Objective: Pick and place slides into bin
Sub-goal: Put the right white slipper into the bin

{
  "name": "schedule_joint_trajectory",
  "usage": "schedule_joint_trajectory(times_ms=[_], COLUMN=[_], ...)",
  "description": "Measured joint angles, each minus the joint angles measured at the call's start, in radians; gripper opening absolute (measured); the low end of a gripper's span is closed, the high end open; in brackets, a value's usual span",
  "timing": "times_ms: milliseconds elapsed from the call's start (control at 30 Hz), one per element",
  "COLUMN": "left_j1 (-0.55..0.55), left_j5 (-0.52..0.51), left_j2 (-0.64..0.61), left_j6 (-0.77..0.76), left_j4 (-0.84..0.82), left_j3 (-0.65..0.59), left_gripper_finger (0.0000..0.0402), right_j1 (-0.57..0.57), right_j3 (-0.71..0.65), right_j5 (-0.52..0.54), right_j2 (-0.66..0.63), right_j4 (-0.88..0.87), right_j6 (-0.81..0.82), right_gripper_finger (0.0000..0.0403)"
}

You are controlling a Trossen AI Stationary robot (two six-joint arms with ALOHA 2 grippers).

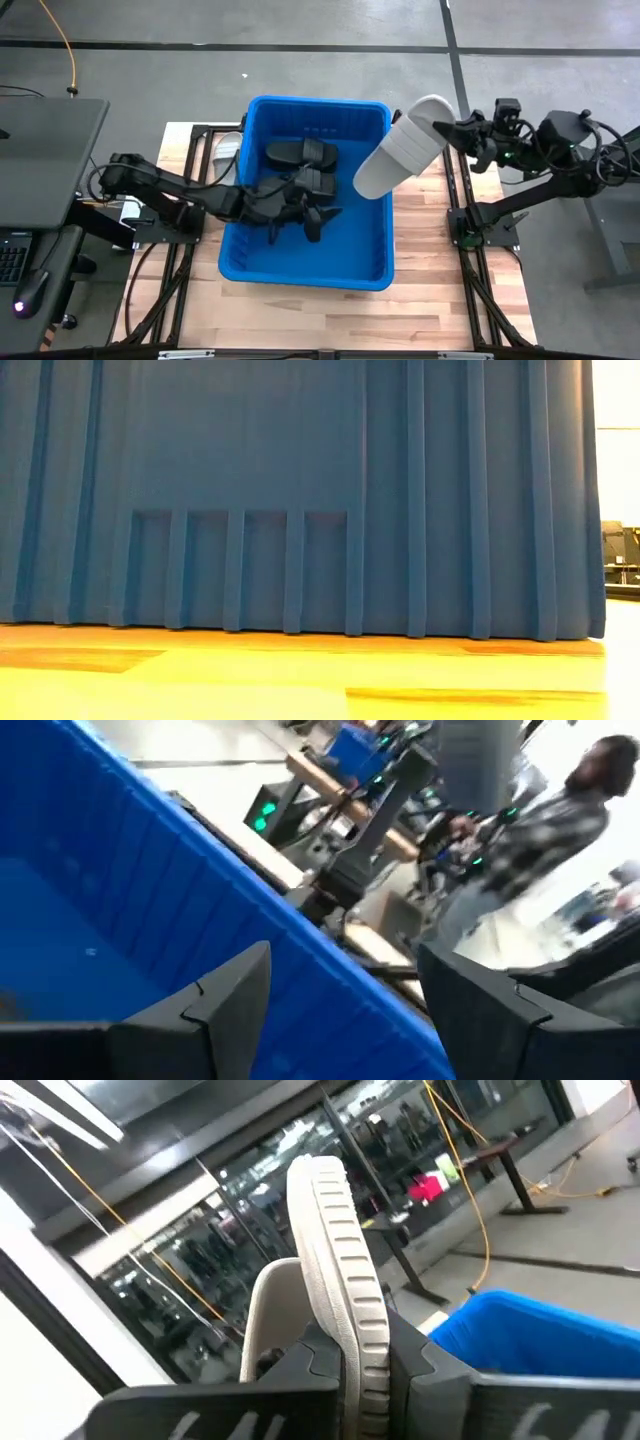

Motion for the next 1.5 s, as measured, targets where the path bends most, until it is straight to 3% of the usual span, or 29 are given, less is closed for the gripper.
schedule_joint_trajectory(times_ms=[200,500,933,1133,1500], left_j1=[0.027,0.051,0.015,0.008,0.005], left_j5=[0.014,0.014,0.0,0.06,0.201], left_j2=[-0.003,0.0,-0.001,-0.016,-0.024], left_j6=[0.061,0.063,0.109,0.218,0.21], left_j4=[0.259,0.205,0.174,0.284,0.262], left_j3=[-0.042,-0.047,-0.042,-0.043,-0.043], left_gripper_finger=[0.0243,0.0244,0.0244,0.0244,0.0244], right_j1=[0.0,0.0,0.069,0.123,0.123], right_j3=[0.001,0.001,-0.001,-0.001,-0.001], right_j5=[0.041,0.032,-0.025,0.148,0.123], right_j2=[0.083,0.205,0.148,0.148,0.14], right_j4=[0.009,0.125,0.209,0.146,0.251], right_j6=[0.008,-0.033,0.058,0.019,-0.082], right_gripper_finger=[0.0002,0.0001,0.0001,0.0001,0.0])
